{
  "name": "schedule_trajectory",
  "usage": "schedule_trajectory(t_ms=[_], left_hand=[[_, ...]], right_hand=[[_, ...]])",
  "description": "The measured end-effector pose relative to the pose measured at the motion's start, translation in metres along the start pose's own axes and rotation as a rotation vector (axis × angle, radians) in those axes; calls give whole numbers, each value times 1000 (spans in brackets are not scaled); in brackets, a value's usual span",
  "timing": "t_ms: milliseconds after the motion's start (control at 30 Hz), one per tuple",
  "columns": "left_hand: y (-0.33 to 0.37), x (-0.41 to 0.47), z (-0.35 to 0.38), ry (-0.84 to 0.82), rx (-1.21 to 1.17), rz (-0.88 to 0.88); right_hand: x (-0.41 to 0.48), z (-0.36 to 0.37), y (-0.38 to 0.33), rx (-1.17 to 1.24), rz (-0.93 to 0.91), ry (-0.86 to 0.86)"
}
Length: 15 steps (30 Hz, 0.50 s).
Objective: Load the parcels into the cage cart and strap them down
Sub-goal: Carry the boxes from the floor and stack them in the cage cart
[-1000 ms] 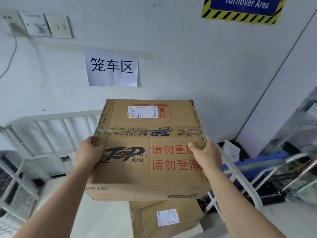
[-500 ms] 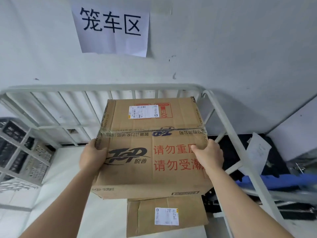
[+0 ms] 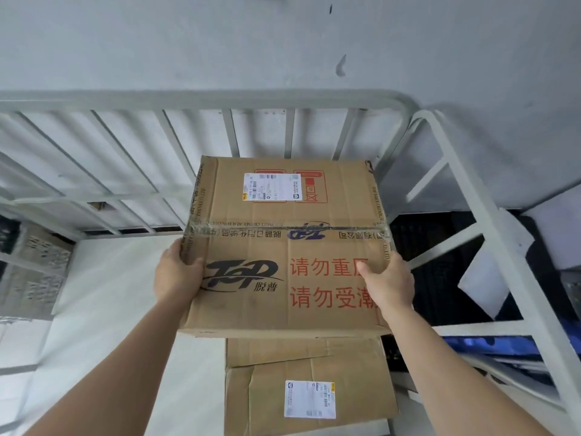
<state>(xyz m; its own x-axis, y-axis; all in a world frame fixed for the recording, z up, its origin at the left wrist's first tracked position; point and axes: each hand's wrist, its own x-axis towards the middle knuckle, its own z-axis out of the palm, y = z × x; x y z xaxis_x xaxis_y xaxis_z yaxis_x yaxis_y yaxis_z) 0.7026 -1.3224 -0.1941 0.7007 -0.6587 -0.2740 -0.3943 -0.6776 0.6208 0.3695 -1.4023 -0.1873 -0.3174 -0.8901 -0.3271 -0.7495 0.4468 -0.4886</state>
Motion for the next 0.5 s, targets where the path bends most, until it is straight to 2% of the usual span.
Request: schedule_trajectory(t_ms=[500], left_hand=[[-45,43,97,-33,-95,-57]], right_hand=[[85,82,25,1,19,-33]])
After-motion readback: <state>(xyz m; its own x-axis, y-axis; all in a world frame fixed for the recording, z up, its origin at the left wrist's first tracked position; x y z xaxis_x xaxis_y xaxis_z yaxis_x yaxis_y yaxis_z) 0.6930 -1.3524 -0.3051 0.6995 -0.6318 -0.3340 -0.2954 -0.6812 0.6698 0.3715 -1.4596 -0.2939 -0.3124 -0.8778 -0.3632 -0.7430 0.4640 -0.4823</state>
